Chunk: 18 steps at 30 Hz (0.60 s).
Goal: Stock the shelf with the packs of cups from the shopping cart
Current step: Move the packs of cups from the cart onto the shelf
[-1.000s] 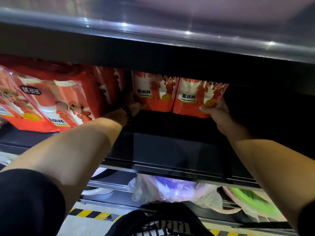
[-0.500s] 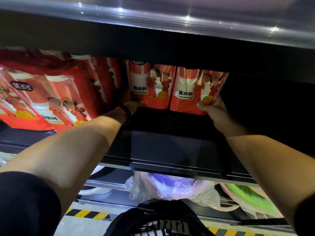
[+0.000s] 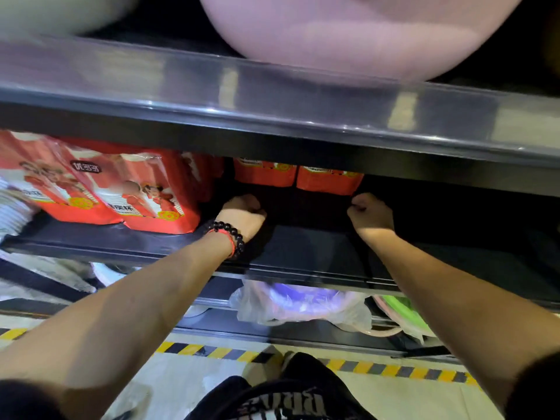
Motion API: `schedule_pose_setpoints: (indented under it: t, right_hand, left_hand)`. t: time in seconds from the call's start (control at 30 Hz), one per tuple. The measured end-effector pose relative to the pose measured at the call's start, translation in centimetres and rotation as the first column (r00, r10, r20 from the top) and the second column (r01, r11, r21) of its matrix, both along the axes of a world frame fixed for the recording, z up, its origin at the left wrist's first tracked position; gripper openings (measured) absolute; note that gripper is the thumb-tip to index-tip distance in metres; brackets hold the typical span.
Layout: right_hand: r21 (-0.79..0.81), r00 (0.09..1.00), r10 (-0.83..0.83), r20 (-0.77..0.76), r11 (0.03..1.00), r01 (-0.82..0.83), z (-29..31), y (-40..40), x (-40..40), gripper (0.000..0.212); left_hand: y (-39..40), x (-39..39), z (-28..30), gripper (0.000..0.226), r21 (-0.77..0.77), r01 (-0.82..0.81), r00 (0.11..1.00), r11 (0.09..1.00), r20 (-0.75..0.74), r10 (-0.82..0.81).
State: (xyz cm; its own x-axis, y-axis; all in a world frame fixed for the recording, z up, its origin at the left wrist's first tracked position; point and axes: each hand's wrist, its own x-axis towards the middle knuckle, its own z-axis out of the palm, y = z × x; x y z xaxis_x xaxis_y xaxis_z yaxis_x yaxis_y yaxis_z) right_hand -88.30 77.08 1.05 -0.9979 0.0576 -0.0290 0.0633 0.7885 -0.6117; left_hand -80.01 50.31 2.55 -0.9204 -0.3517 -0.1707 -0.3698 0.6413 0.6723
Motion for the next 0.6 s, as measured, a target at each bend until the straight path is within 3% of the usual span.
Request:
schedule_pose_setpoints:
  t: [0.13,0.27,0.43,0.6]
  right_hand:
    - [0.044,0.99,0.128,0.054,0.99,-0.131,0.9,-2.0,5.2,0.016]
    - [-0.109,0.984,0.159,0.082,0.983,-0.149,1.9,-4.2,11.5,0.017]
    - [-0.246,0.956,0.283,0.079,0.935,-0.257,2.9,-6.3,18.3,0.021]
    - [-0.345,0.942,0.332,0.042,0.89,-0.298,4.2,-8.0,22.2,0.023]
  left_hand:
    - [0.6,4.4,1.2,0.016,-0.004,0.162,0.986,0.987,0.046,-0.162]
    - [0.3,8.6,1.4,0.009,0.056,0.213,0.977,0.975,0.013,-0.214]
    - [-0.4,14.2,1.4,0.014,0.179,0.217,0.976,0.96,-0.01,-0.219]
    - [-0.7,20.0,1.7,0.013,0.222,0.117,0.993,0.968,-0.041,-0.11]
